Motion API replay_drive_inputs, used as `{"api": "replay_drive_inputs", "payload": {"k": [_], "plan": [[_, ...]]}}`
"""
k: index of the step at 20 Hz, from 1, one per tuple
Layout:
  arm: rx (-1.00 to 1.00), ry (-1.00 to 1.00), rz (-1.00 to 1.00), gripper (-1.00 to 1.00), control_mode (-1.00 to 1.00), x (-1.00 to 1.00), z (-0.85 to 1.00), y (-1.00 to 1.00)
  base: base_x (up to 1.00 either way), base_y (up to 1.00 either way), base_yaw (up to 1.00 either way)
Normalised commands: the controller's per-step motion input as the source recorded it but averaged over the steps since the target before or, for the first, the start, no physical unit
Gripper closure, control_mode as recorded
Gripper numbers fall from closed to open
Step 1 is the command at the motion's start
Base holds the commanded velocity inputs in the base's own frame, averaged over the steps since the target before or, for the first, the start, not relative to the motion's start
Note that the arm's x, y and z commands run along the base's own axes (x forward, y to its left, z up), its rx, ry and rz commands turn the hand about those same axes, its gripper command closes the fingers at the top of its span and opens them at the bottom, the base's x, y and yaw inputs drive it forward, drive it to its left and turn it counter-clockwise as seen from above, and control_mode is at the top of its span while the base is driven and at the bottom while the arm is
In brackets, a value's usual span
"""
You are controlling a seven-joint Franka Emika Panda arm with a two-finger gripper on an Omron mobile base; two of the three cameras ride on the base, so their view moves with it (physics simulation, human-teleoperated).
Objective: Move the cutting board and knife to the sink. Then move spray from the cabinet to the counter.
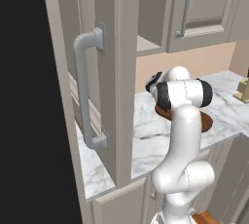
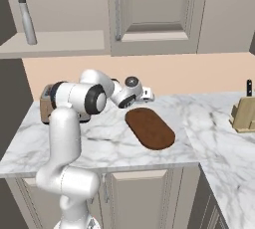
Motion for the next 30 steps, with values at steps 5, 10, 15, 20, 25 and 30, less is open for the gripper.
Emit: {"api": "replay_drive_inputs", "payload": {"k": [5,10,15,20,25,30], "plan": [[0.00,0.04,0.00,-1.00,-1.00,0.51,-0.34,0.00,0.00,0.00,0.00],[0.00,0.06,0.00,-1.00,-1.00,0.55,-0.36,0.00,0.00,0.00,0.00],[0.00,0.11,0.00,-1.00,-1.00,0.46,-0.38,0.00,0.00,0.00,0.00],[0.00,0.12,0.00,-1.00,-1.00,0.06,-0.27,-0.01,0.00,0.00,0.00],[0.00,0.18,-0.02,-1.00,-1.00,-0.22,-0.29,-0.19,0.00,0.00,0.00],[0.01,0.04,0.00,-1.00,-1.00,-0.79,-0.27,-0.57,0.00,0.00,0.00]]}}
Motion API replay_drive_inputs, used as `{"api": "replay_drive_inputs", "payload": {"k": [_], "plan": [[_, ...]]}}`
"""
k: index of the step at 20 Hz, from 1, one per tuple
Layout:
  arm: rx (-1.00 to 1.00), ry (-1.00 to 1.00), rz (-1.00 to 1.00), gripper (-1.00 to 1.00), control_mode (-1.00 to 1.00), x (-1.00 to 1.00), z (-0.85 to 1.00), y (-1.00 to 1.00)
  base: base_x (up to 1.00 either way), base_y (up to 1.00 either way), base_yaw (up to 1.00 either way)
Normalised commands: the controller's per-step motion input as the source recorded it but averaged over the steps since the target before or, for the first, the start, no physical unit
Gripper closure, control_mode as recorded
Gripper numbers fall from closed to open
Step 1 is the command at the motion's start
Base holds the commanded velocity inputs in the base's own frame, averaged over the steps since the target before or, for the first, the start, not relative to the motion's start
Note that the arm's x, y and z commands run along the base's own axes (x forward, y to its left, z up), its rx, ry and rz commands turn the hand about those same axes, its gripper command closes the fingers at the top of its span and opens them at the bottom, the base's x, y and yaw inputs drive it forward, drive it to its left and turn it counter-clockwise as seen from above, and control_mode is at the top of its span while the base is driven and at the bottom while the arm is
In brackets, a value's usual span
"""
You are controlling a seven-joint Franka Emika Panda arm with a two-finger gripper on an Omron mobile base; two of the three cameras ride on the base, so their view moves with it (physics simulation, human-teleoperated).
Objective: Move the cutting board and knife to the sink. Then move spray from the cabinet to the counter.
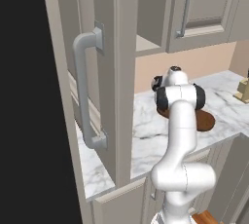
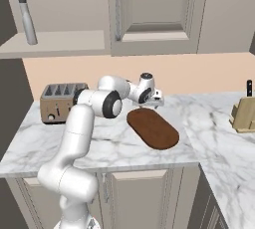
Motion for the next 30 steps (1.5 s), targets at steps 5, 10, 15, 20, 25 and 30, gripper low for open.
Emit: {"api": "replay_drive_inputs", "payload": {"k": [5,10,15,20,25,30], "plan": [[0.05,0.00,0.00,-1.00,-1.00,-0.97,-0.24,-0.65,0.00,0.00,0.00],[0.06,0.00,-0.02,-1.00,-1.00,-1.00,-0.22,-0.60,0.00,0.00,0.00],[0.06,0.00,-0.08,-1.00,-1.00,-0.97,-0.15,-0.56,0.00,0.00,0.00],[0.08,0.00,-0.07,-1.00,-1.00,-0.76,-0.09,-0.33,0.00,0.00,0.00],[0.03,-0.05,-0.01,-1.00,-1.00,-0.18,-0.01,-0.05,0.00,0.00,0.00],[0.07,-0.10,0.00,-1.00,-1.00,-0.06,0.54,0.00,0.00,0.00,0.00]]}}
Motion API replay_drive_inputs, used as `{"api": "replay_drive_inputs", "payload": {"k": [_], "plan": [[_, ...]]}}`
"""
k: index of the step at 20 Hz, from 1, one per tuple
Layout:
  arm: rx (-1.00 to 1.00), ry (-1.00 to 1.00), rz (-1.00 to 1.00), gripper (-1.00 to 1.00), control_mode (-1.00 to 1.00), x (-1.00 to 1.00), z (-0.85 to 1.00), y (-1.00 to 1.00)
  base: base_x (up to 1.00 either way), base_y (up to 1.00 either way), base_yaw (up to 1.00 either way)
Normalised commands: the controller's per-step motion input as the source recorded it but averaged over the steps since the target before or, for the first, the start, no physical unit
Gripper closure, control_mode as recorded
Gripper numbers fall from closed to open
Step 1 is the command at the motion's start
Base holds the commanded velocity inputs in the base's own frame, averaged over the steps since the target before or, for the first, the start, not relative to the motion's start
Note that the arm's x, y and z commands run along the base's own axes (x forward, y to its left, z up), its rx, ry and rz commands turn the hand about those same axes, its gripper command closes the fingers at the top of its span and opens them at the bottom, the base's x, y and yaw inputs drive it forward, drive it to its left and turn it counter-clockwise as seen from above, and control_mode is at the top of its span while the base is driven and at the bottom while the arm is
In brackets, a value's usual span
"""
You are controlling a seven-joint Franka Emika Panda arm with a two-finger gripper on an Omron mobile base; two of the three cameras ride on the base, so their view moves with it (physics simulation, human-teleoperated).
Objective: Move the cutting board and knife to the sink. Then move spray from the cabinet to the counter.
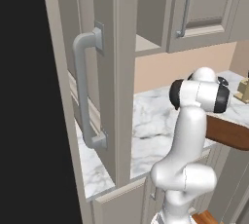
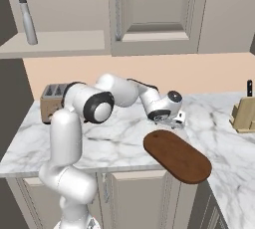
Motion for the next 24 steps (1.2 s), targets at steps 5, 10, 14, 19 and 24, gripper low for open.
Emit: {"api": "replay_drive_inputs", "payload": {"k": [5,10,14,19,24], "plan": [[0.07,-0.05,-0.01,-1.00,-1.00,-0.23,0.66,-0.02,0.00,0.00,0.00],[0.08,0.00,-0.14,-1.00,-1.00,-0.84,0.56,-0.26,0.00,0.00,0.00],[0.18,-0.01,-0.38,-1.00,-1.00,-1.00,0.43,-0.13,0.00,0.00,0.00],[0.13,-0.15,-0.48,-1.00,-1.00,-1.00,0.04,-0.05,0.00,0.00,0.00],[0.03,-0.16,-0.54,-1.00,-1.00,-0.89,-0.03,0.00,0.00,0.00,0.00]]}}
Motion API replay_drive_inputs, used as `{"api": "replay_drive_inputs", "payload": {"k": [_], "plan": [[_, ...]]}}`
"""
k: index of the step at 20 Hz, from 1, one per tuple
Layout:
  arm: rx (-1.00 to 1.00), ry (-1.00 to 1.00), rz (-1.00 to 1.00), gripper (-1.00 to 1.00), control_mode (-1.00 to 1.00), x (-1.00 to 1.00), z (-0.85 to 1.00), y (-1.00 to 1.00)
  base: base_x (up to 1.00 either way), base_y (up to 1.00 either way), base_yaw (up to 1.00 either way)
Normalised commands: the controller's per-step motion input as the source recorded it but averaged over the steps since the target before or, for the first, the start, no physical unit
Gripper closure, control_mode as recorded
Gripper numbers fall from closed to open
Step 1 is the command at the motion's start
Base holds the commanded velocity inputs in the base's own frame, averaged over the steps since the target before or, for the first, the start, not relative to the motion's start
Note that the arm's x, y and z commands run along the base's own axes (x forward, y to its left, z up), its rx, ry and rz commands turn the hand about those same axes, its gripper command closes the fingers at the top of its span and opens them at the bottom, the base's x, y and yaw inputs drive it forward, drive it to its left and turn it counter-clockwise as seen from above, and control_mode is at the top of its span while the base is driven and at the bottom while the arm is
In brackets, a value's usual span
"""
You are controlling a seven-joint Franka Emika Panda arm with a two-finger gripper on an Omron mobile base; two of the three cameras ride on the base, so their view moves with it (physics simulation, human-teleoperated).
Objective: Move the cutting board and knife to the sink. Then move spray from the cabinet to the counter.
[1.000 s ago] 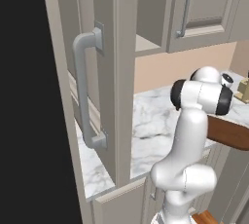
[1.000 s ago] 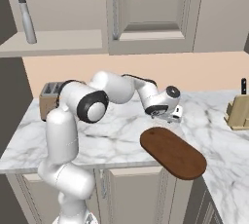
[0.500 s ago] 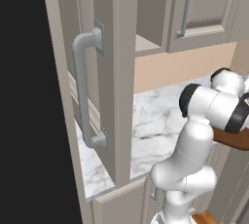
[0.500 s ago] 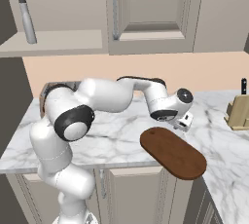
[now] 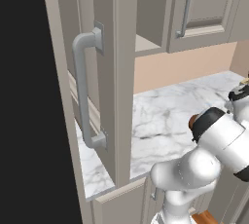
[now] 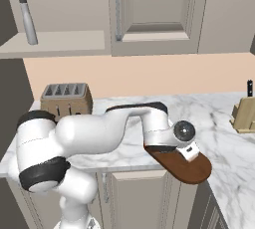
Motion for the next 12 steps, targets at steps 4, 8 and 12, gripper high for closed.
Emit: {"api": "replay_drive_inputs", "payload": {"k": [4,8,12], "plan": [[0.18,-0.04,-0.41,-1.00,-1.00,-0.80,0.00,0.00,0.00,0.00,0.00],[0.18,0.00,-0.15,-1.00,-1.00,-0.77,0.00,0.00,0.00,0.00,0.00],[0.25,0.00,0.00,-1.00,-1.00,-0.69,0.00,-0.07,0.00,0.00,0.00]]}}
